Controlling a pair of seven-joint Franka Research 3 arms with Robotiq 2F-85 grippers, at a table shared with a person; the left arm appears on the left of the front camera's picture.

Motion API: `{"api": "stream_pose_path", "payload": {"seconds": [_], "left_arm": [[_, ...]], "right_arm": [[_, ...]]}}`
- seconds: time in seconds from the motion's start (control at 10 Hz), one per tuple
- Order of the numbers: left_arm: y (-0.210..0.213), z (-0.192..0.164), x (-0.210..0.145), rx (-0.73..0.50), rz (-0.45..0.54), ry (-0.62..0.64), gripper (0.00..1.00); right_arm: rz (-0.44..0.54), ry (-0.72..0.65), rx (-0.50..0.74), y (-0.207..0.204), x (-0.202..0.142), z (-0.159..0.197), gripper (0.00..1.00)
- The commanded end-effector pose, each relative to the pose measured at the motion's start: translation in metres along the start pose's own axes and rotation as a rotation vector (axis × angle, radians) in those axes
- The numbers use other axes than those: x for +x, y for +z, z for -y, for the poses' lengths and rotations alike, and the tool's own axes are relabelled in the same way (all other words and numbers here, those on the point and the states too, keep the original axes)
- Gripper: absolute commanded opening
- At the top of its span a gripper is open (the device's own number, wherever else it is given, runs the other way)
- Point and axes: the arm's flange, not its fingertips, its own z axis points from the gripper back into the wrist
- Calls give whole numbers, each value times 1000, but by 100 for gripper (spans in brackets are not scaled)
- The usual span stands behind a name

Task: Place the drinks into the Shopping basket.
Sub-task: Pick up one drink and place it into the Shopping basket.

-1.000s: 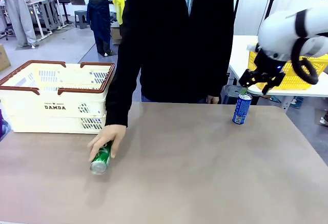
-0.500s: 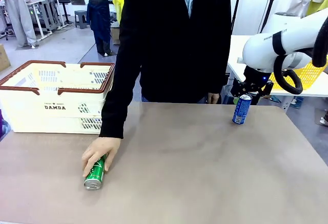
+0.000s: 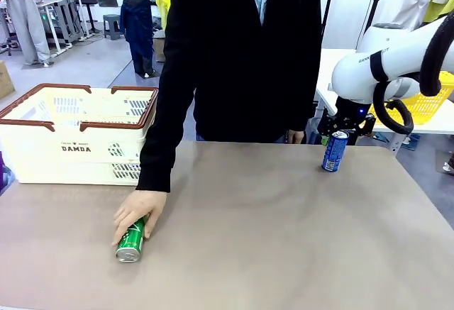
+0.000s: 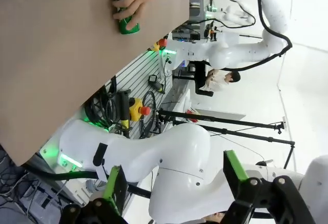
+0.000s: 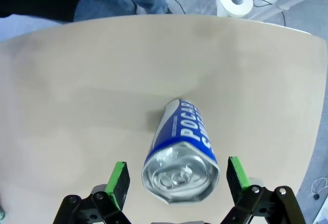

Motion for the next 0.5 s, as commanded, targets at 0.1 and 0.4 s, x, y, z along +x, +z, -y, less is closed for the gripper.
{"api": "stream_pose_path", "payload": {"seconds": [0.1,0.4], "left_arm": [[4,30,1,-70,72,-87,100],[-61,49,17,-225,-37,-78,100]], "right_arm": [[46,-48,-30,-5,13,-2,100],[46,-59,-29,-4,13,0,100]]}}
